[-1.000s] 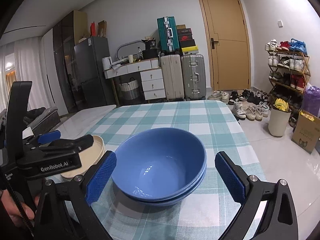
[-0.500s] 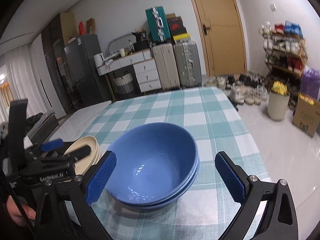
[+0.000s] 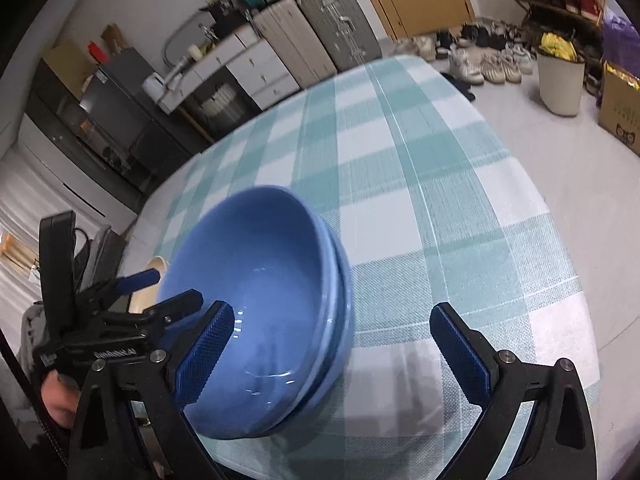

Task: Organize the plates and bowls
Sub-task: 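Close both tools on opposite rims of the nested blue bowl stack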

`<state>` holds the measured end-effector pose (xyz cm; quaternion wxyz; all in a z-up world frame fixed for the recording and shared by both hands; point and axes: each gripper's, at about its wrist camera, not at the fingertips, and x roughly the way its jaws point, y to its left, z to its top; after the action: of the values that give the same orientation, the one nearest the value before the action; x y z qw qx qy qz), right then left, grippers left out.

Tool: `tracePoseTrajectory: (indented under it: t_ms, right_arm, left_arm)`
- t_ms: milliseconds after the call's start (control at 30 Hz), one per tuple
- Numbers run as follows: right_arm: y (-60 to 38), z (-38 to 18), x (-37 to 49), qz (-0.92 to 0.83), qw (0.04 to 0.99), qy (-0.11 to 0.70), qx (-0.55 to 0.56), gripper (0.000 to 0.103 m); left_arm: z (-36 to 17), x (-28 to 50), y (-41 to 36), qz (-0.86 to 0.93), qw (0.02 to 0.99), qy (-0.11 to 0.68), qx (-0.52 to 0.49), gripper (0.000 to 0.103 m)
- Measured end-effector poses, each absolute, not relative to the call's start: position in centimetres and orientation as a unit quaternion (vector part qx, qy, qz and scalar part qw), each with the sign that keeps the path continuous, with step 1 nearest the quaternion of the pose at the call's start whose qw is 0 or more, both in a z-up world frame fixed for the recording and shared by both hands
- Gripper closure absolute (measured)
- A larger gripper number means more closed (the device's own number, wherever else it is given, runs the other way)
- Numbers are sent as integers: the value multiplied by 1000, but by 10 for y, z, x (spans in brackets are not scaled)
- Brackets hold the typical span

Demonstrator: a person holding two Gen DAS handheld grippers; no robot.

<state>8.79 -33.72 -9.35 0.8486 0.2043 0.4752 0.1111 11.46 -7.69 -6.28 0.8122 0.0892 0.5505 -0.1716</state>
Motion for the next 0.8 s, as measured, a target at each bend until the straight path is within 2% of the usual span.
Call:
tracePoseTrajectory:
  t_ms: [233, 300, 367, 533, 600, 633, 667, 733, 800]
  right_arm:
    - [-333, -117, 108, 130, 808, 532, 217, 26]
    - [-331, -123, 111, 134, 801, 540, 221, 36]
    - [-329, -129, 115, 138, 791, 552, 225, 47]
    - [-324, -140, 124, 150, 765, 577, 244, 56]
    - [-321, -144, 128, 153, 755, 586, 250, 59]
    - [-320, -145, 129, 152, 752, 590, 251, 59]
    - [-319, -147, 131, 150, 750, 594, 250, 61]
    - [-317, -146, 134, 142, 749, 600, 242, 65]
    - [-316, -146, 135, 137, 749, 604, 237, 69]
  left_arm:
    - [-83, 130, -86, -213, 755, 615, 73, 3]
    - [-87, 130, -90, -222, 744, 626, 72, 10]
    - [-90, 131, -93, -228, 731, 639, 75, 13]
    - [-98, 134, -94, -223, 711, 664, 70, 17]
    - [-97, 135, -95, -224, 707, 666, 73, 26]
    - [-98, 135, -96, -225, 705, 669, 73, 38]
    - [-98, 136, -97, -230, 698, 674, 70, 43]
    - [-99, 137, -96, -236, 688, 684, 57, 46]
    - [-97, 135, -98, -245, 686, 682, 54, 54]
